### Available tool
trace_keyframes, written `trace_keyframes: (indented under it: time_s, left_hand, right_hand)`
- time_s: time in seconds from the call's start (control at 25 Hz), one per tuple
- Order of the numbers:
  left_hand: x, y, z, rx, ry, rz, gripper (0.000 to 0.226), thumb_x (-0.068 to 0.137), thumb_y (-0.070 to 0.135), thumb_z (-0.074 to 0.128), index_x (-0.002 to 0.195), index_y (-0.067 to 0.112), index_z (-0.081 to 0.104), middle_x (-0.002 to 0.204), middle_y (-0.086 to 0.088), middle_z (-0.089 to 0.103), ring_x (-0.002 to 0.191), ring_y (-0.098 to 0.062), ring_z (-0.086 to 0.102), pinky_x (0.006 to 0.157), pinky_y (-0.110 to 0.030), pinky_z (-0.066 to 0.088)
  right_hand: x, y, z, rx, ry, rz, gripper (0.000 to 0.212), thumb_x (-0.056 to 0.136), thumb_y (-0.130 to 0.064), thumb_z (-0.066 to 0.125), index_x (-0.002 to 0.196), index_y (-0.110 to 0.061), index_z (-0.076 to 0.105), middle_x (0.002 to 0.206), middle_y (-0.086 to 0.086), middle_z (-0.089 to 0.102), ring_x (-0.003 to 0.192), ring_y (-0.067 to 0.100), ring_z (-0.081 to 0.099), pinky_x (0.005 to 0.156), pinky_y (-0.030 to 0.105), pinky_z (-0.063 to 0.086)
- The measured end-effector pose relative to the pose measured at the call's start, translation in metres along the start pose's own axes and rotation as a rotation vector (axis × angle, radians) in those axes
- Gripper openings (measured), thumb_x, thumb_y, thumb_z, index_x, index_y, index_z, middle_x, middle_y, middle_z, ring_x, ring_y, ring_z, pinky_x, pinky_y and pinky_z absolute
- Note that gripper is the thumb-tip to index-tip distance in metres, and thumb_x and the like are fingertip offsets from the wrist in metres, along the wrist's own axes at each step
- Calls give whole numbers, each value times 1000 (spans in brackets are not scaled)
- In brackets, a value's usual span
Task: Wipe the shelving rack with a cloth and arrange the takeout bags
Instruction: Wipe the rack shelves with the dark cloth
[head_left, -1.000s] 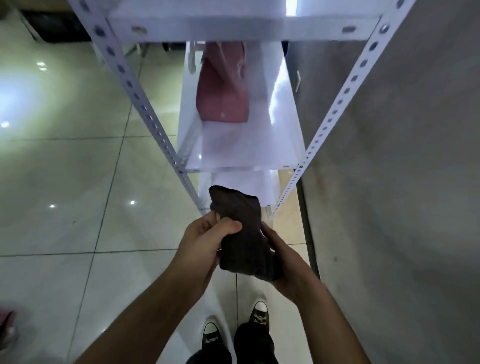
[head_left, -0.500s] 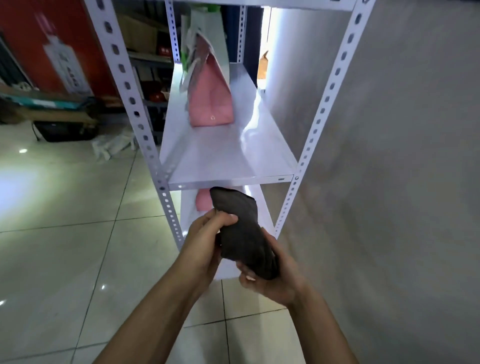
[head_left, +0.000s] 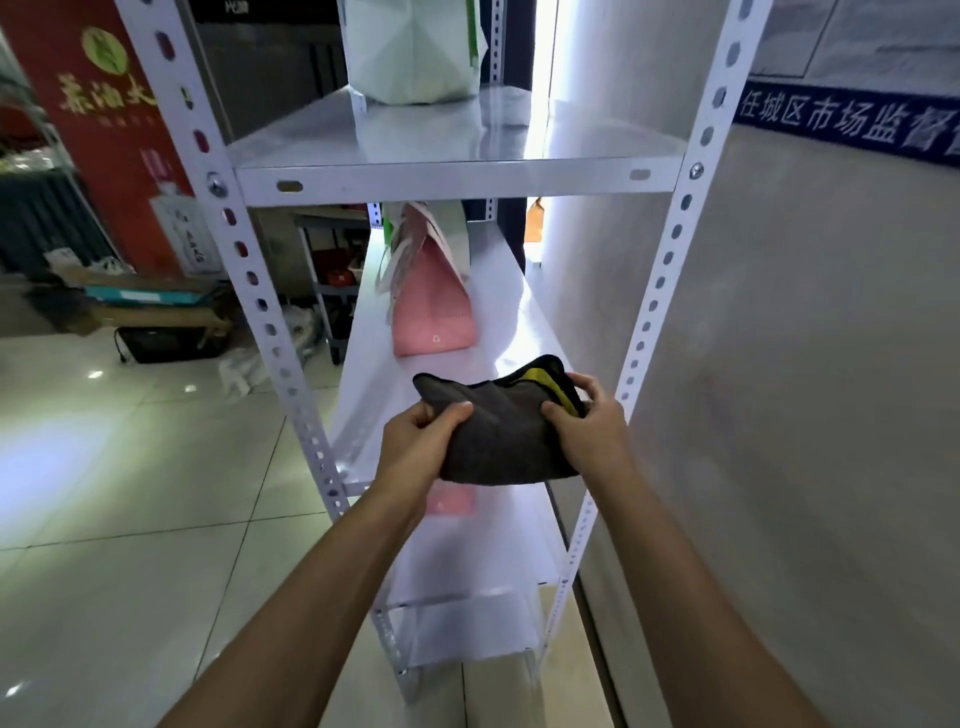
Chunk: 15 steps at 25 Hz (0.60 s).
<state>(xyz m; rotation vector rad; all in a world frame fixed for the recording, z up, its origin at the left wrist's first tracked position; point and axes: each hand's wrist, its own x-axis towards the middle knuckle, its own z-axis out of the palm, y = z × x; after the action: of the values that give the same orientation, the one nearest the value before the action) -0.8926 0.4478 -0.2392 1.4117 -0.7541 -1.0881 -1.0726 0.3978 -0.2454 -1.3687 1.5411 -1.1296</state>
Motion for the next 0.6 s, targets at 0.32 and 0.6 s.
trace_keyframes:
  time_s: [0.32,0.6]
  left_hand:
    - [72,-23,24,776,39,195,39,87,38,71,114,14,57,119,-6,61,104,-23,61,79,-27,48]
    - [77,-65,34,1328,-180,592,41,102,38,41,142,29,47,158,-2,35,141,-27,36,115,-40,28]
  right_hand:
    - [62,8,33,-838,210,-260,56,96,-10,61,146,-20,40,135,12,54,122,31,52,105,40,43]
    - [65,60,44,-992,-124,-168,48,107,-36,34,150,-15,39,152,10,46,139,29,42,114,40,35]
